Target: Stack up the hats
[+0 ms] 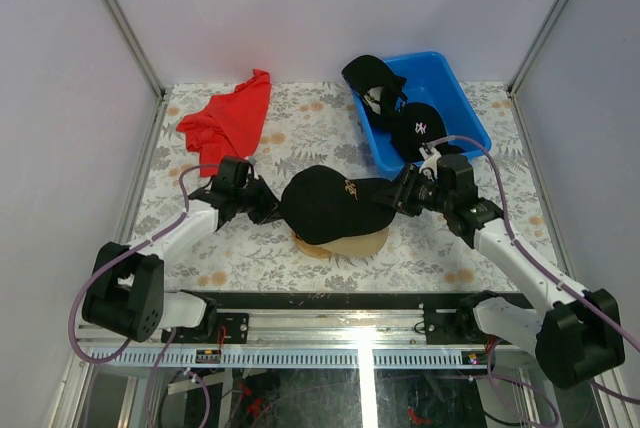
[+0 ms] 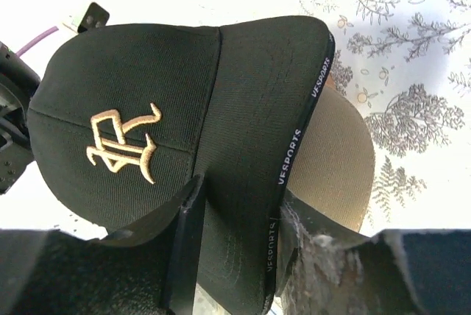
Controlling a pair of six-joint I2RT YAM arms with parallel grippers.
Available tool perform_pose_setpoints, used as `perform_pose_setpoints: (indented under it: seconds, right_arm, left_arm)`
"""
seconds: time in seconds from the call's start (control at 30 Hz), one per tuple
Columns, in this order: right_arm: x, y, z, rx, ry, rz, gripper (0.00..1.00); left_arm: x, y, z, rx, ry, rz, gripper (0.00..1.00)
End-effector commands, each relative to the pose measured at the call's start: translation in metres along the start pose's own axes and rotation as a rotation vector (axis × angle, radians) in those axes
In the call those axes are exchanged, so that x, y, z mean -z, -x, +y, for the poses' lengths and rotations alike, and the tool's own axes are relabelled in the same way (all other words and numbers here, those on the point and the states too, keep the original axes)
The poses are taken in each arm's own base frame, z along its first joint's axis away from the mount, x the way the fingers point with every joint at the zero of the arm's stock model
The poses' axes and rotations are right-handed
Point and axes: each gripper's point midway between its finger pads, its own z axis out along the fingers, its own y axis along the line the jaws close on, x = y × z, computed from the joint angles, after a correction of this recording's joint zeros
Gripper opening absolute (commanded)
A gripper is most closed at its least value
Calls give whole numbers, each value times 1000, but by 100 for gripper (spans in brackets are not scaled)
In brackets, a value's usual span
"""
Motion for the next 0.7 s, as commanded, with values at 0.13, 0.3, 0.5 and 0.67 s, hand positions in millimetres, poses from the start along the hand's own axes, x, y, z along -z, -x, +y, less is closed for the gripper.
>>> perform_pose_setpoints:
  seconds: [0.13,0.3,0.5,0.67]
  right_arm:
    - [18,-37,-39,-17,-131,59,0]
    - [20,-31,-31,-25,-99,15,0]
    - [18,-27,-32,-15,-102,2,0]
    - [11,-21,-30,-15,-99,1,0]
  left_arm:
    - [-1,-15,43,39,193,42,5]
    - [15,7,25,35,174,-69,20]
    - [48,33,11,51,174,-220,45]
    - [74,40,3,63,153,-282,46]
